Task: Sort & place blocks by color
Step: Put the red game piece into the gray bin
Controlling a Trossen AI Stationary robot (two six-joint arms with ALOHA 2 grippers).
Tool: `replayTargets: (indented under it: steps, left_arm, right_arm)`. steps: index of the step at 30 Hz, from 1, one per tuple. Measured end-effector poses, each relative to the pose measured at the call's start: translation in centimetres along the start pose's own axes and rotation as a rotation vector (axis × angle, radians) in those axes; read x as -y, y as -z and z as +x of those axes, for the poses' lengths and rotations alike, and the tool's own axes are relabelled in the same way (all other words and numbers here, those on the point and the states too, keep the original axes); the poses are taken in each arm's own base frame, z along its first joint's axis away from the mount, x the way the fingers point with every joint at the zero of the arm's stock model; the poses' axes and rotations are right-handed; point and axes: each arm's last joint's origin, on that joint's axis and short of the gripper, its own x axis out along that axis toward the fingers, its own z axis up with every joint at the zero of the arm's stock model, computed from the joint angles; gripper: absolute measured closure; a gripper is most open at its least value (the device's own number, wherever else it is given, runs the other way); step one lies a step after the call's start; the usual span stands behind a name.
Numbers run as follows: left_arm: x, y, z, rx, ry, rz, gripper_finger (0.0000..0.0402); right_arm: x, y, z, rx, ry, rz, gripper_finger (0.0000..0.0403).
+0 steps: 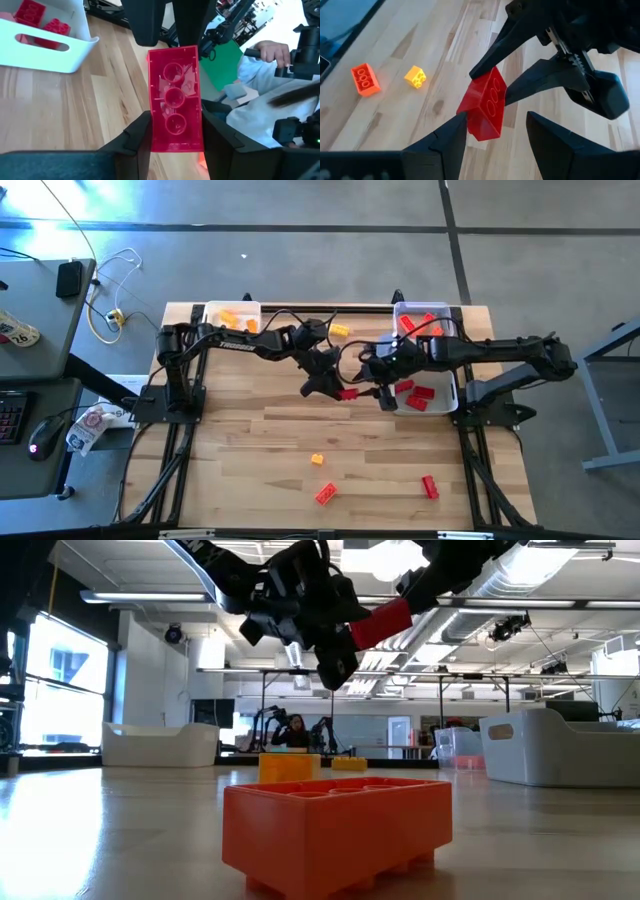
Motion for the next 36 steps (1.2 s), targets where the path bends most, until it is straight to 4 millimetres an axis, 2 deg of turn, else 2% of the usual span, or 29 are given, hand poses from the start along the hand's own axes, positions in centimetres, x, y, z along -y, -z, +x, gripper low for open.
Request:
replayTargets:
  steps: [14,26,29,36]
  left_arm:
    - [-0.2,0.1,-0.3,-0.006,-0.014,-0.008,0.0290]
    - [0.9,-1.7,0.3,0.117,0.037,0.038,0.0290]
    - [1.1,-1.6,0.5,0.115,0.042,0.041,0.0290]
    - [1.1,-1.6,0.6,0.108,0.051,0.038,0.0289]
  right_arm:
    - [-1.0,-0.1,0.2,-0.010,-0.021,-0.023,0.0210]
    - [-1.8,-0.7,0.4,0.010,0.067,-0.060,0.0213]
    - [-1.9,-0.8,0.4,0.022,0.072,-0.071,0.0233]
    - [-2.4,-1.0,0.5,0.027,0.067,-0.124,0.0319]
